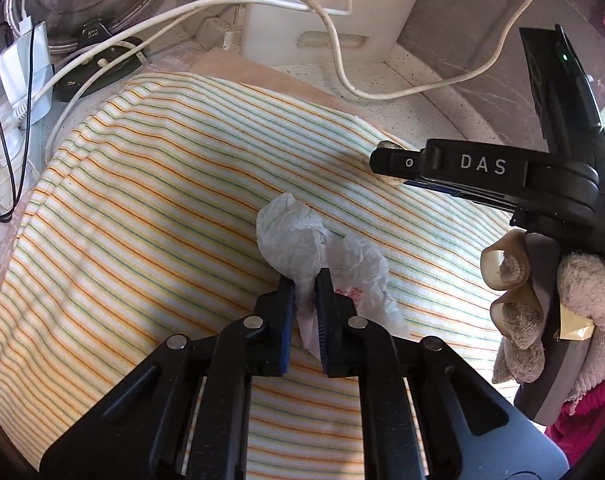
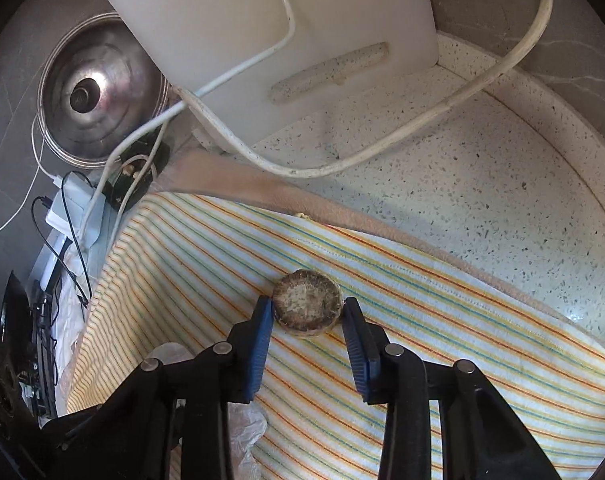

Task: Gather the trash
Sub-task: 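Grasp the white plastic bag with the left tool while the right tool grasps the round brown lid, then carry the plastic bag and brown lid down to the blue basket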

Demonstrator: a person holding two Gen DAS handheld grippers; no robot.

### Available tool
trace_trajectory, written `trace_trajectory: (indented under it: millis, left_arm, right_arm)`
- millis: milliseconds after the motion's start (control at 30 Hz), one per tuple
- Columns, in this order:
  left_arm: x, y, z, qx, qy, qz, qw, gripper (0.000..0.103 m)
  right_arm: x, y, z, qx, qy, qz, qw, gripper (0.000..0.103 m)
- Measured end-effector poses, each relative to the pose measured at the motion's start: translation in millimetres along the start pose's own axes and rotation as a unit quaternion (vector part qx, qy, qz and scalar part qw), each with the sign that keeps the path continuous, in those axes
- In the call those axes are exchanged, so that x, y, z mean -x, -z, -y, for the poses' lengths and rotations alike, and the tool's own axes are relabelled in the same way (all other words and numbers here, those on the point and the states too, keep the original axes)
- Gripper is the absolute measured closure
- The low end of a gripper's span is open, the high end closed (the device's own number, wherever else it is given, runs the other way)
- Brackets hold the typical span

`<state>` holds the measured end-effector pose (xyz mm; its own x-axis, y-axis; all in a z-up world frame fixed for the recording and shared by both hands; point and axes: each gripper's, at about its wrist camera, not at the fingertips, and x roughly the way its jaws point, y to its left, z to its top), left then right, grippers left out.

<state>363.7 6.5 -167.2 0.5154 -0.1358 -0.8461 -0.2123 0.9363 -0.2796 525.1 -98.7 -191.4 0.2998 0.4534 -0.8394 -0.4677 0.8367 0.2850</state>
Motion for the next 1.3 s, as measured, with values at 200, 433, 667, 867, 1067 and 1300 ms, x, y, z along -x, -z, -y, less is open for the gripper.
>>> trace_trajectory:
  millis: [200,433,667,867,1067,1300]
  left_arm:
    - [21,2,-2,0.007,0.009,0.012,0.9999,0.096]
    - [56,11,-3,0.003,0.017,0.032,0.9993,0.096]
    - [92,26,-7,-0.002,0.019,0.045,0.9988,0.096]
    - [124,45,-8,-0.019,0.018,0.057,0.9980,0.096]
    - [154,67,-7,-0.041,0.023,0.071,0.9963,0.096]
    - [186,100,-16,-0.061,0.034,0.078,0.9945,0.096]
  right_arm:
    - [21,8,-1,0.009,-0.005,0.015,1.000,0.067]
    - [60,25,-4,0.009,-0.019,0.038,0.999,0.067]
    - [94,56,-17,0.025,-0.020,0.046,0.998,0.067]
    - [121,89,-31,0.037,-0.010,0.054,0.998,0.067]
    - [143,124,-44,0.029,-0.017,0.060,0.998,0.067]
    - [168,167,-67,0.022,-0.027,0.066,0.997,0.067]
